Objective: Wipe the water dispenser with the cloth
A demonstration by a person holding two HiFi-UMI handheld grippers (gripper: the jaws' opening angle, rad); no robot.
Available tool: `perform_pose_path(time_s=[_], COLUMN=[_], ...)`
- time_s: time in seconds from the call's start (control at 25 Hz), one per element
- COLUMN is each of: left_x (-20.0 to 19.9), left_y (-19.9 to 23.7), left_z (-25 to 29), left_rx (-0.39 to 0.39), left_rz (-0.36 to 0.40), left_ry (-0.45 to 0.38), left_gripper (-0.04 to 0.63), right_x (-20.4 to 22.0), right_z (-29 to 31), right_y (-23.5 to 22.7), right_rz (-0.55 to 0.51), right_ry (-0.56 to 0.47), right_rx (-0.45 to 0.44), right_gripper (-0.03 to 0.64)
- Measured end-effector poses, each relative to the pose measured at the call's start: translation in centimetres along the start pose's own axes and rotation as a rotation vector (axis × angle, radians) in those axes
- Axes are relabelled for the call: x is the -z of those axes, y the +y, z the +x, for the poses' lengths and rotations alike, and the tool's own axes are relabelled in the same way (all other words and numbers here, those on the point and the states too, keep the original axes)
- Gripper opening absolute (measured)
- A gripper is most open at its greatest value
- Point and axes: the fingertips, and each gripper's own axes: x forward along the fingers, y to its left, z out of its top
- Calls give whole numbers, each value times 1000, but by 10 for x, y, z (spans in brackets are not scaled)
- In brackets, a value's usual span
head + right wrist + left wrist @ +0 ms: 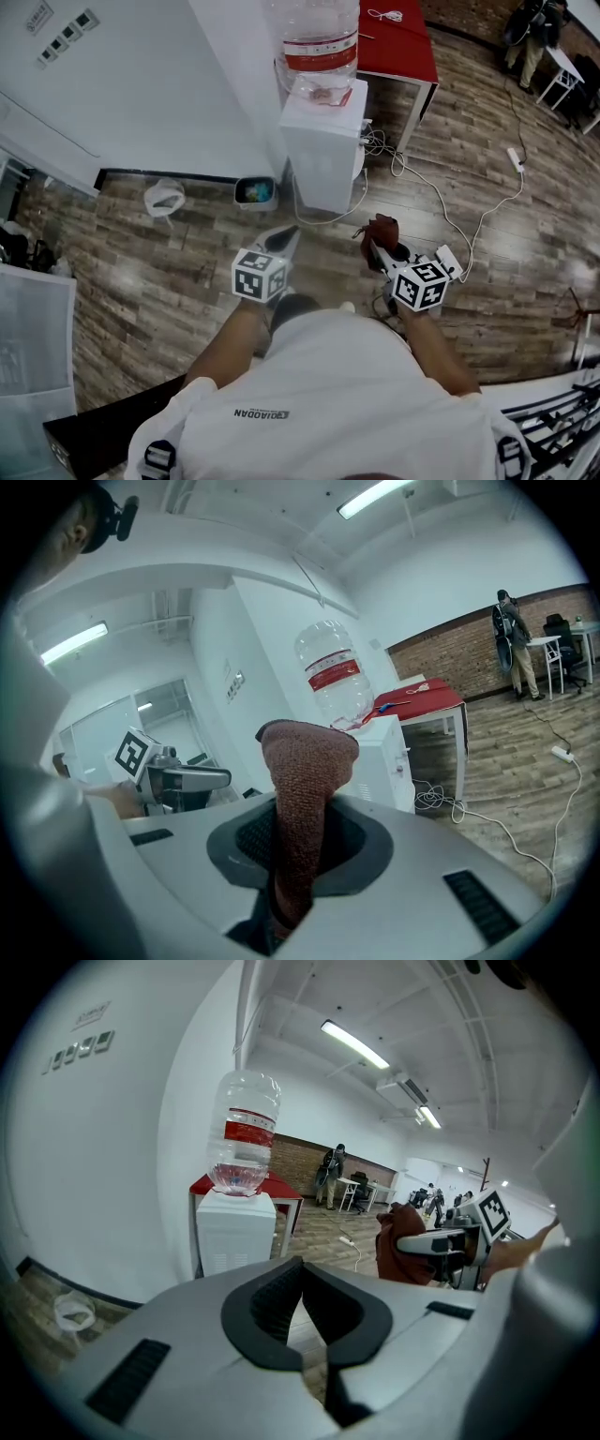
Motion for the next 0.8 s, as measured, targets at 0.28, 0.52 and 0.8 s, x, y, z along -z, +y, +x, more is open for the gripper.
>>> perform_pose_path(time_s=[0.28, 0.52, 0.8], left_x=[2, -4, -5], left_y=[-12, -10, -11], left_z=[1, -3, -1], left_rx=[25, 17, 15], left_rz=[-7, 19, 16], left_ry=[2, -5, -2], left_gripper=[-11, -11, -11], right_x=[-2, -1, 1], right_z=[-2, -4, -4], right_y=[3, 4, 3], right_rz=[-12, -3, 7], right_ry=[-11, -29, -18], right_rx=[5, 10, 9], right_gripper=[55, 55, 55])
